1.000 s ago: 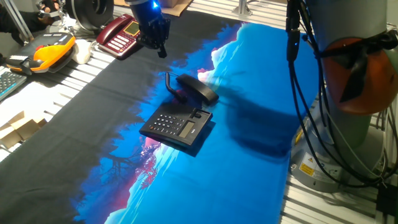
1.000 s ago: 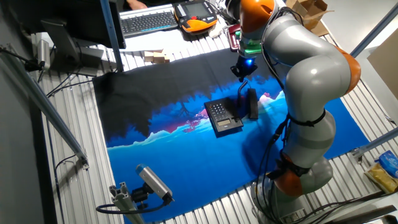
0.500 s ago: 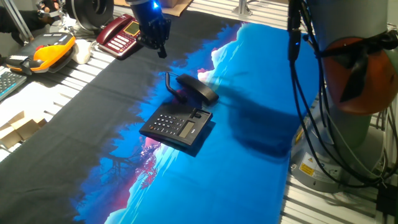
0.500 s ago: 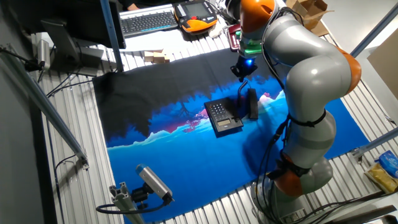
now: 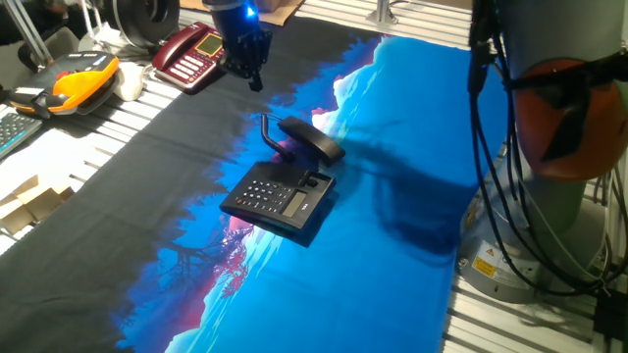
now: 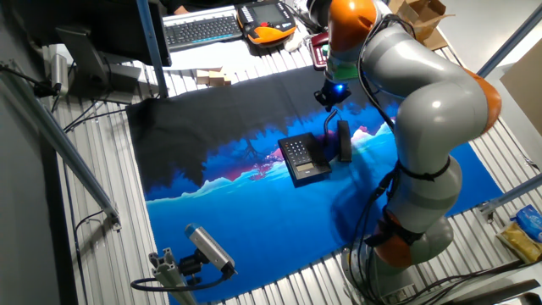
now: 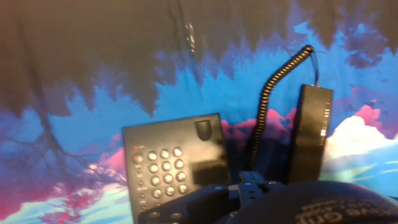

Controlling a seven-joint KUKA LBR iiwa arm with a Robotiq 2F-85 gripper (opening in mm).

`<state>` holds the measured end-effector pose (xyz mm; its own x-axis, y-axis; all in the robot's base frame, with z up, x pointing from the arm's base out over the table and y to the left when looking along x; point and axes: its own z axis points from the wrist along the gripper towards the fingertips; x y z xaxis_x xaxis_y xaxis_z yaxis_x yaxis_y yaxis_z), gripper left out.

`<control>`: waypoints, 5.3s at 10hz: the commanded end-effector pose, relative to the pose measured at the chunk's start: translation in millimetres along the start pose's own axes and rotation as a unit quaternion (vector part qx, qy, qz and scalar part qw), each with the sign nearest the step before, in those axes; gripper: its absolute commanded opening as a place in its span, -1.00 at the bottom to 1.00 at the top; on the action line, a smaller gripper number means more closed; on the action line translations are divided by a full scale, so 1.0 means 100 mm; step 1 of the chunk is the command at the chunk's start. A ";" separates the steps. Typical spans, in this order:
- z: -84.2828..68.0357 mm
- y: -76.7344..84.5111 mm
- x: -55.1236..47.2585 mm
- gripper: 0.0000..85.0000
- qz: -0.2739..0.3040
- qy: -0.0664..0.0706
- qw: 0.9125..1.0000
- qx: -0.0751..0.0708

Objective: Place the handset of the telephone on the corresponding phone cradle

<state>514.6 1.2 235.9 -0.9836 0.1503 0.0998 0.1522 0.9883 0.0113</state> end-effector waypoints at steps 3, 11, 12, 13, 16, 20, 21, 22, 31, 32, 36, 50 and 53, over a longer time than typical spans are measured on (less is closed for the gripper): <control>0.00 0.00 0.00 -1.00 0.015 -0.014 1.000 0.018; 0.10 -0.14 -0.12 0.20 0.071 -0.019 0.995 0.069; 0.21 -0.29 -0.22 0.20 0.066 -0.025 0.996 0.061; 0.31 -0.43 -0.29 0.20 0.058 -0.027 0.996 0.060; 0.63 -0.79 -0.38 0.20 0.045 -0.027 0.997 0.056; 1.05 -1.12 -0.29 0.20 0.059 -0.028 0.997 0.043; 1.13 -1.17 -0.24 0.20 0.064 -0.030 0.997 0.041; 1.21 -1.20 -0.22 0.20 0.065 -0.031 0.997 0.038; 1.64 -1.28 -0.16 0.20 0.108 -0.038 0.993 0.039; 1.69 -1.29 -0.15 0.20 0.108 -0.040 0.992 0.043; 1.80 -1.21 -0.11 0.20 0.115 -0.042 0.992 0.042; 1.92 -1.25 0.01 0.20 0.162 -0.043 0.985 0.052; 1.99 -1.24 0.01 0.20 0.166 -0.047 0.984 0.050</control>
<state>475.5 -116.4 36.4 -0.8864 0.4628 -0.0112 0.4613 0.8809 -0.1061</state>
